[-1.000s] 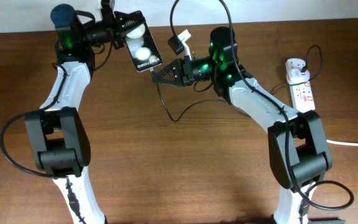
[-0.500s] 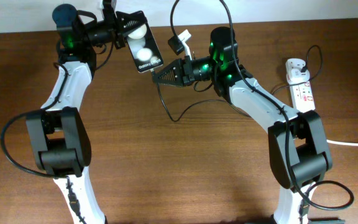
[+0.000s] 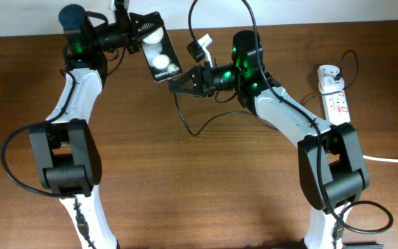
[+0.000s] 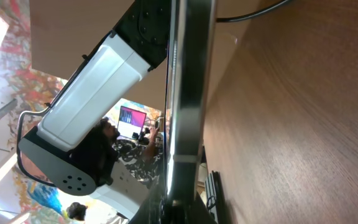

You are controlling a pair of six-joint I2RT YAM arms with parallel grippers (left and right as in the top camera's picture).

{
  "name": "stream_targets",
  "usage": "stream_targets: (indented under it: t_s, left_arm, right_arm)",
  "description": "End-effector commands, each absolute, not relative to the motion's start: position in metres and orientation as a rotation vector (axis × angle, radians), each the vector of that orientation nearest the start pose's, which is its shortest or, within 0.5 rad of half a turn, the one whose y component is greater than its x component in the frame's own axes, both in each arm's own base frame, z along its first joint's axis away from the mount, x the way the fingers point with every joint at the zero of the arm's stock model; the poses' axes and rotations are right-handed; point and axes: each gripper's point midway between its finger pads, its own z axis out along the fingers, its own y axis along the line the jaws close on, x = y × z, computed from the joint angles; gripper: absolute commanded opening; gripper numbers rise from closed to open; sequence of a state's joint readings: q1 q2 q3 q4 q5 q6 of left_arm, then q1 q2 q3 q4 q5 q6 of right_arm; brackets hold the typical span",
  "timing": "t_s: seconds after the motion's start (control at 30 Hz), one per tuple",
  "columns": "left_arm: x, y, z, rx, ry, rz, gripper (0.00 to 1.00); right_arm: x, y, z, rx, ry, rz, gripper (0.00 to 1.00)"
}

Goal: Plug charger to phone and switch on socket
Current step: 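Insert the cable plug into the phone's bottom port with right gripper, then lower the connected phone toward the table with the left gripper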

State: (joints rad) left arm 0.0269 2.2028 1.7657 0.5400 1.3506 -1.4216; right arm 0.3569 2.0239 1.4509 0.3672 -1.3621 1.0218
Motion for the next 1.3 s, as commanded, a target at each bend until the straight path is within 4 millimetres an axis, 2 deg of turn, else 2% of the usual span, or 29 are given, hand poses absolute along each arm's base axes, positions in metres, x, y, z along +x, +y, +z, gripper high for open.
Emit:
stream_targets:
  t_s: [0.0, 0.37, 0.4, 0.43, 0.5, 0.57, 0.73, 0.8, 0.87, 0.9, 1.0, 1.1, 1.17, 1.23, 1.27]
  left_arm:
    - [0.522, -0.175, 0.293, 0.155, 2.000, -1.995, 0.00]
    - [0.508, -0.180, 0.291, 0.240, 2.033, -2.035, 0.00]
    - [0.509, -0.180, 0.291, 0.239, 2.033, -2.034, 0.00]
    - [0.509, -0.180, 0.291, 0.239, 2.033, -2.034, 0.00]
    - [0.509, -0.180, 0.291, 0.239, 2.033, -2.034, 0.00]
    - [0.510, -0.180, 0.292, 0.236, 2.028, -2.028, 0.00]
    - [0.508, -0.180, 0.291, 0.289, 2.011, -2.009, 0.00]
    - [0.503, -0.179, 0.291, 0.341, 2.011, -2.011, 0.00]
    - [0.501, -0.170, 0.290, 0.352, 2.018, -2.014, 0.00]
    - [0.501, -0.164, 0.290, 0.349, 2.018, -2.011, 0.00]
    - [0.505, -0.149, 0.289, 0.324, 2.015, -1.999, 0.00]
    - [0.505, -0.150, 0.289, 0.320, 2.017, -2.002, 0.00]
    - [0.505, -0.150, 0.289, 0.321, 2.016, -2.000, 0.00]
    - [0.506, -0.150, 0.289, 0.320, 2.010, -1.994, 0.00]
    - [0.507, -0.150, 0.289, 0.357, 1.983, -1.963, 0.00]
  right_arm:
    - [0.406, 0.328, 0.258, -0.464, 2.077, 1.998, 0.04]
    - [0.413, 0.328, 0.257, -0.424, 2.075, 1.969, 0.05]
    - [0.412, 0.328, 0.257, -0.424, 2.075, 1.969, 0.10]
    - [0.412, 0.328, 0.257, -0.425, 2.074, 1.969, 0.19]
    - [0.410, 0.328, 0.257, -0.438, 2.074, 1.977, 0.48]
    - [0.408, 0.328, 0.258, -0.456, 2.072, 1.985, 0.63]
    - [0.403, 0.323, 0.265, -0.540, 2.028, 2.006, 0.82]
    - [0.408, 0.312, 0.267, -0.540, 2.015, 2.002, 0.88]
    - [0.416, 0.295, 0.267, -0.518, 2.011, 1.994, 0.99]
    - [0.420, 0.288, 0.267, -0.507, 2.011, 1.991, 0.99]
    - [0.440, 0.253, 0.251, -0.305, 2.100, 1.980, 0.99]
    - [0.456, 0.224, 0.208, -0.038, 2.255, 1.856, 0.99]
    - [0.452, 0.202, 0.155, 0.156, 2.466, 1.609, 0.98]
    - [0.440, 0.188, 0.132, 0.141, 2.580, 1.409, 0.99]
    - [0.437, 0.182, 0.131, 0.131, 2.605, 1.331, 0.99]
